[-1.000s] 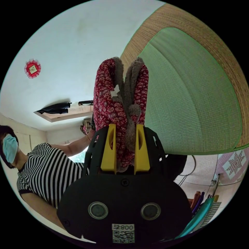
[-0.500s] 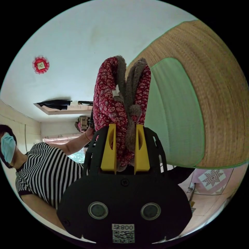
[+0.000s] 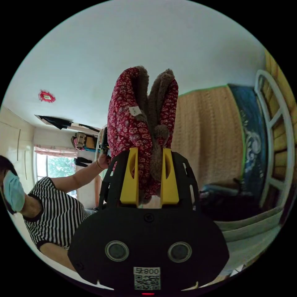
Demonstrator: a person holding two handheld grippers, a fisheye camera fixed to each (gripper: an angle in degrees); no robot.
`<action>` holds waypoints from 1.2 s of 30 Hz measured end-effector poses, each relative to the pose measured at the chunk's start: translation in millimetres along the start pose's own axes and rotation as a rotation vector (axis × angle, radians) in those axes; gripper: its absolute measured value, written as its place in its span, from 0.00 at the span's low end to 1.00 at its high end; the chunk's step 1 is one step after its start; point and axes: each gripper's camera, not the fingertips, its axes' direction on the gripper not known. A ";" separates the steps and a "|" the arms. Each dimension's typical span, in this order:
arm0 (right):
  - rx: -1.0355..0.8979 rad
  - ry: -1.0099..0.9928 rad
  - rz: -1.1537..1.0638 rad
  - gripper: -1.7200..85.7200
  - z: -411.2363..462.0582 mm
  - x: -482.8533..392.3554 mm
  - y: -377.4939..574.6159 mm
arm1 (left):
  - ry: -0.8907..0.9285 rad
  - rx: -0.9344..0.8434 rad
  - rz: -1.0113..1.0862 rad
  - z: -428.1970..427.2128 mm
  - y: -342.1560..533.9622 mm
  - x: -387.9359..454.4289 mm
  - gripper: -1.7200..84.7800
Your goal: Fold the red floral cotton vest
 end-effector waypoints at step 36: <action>-0.451 0.810 -0.204 0.02 79.1 -81.1 -159.8 | -0.374 0.196 0.076 -34.2 -138.5 -80.5 0.15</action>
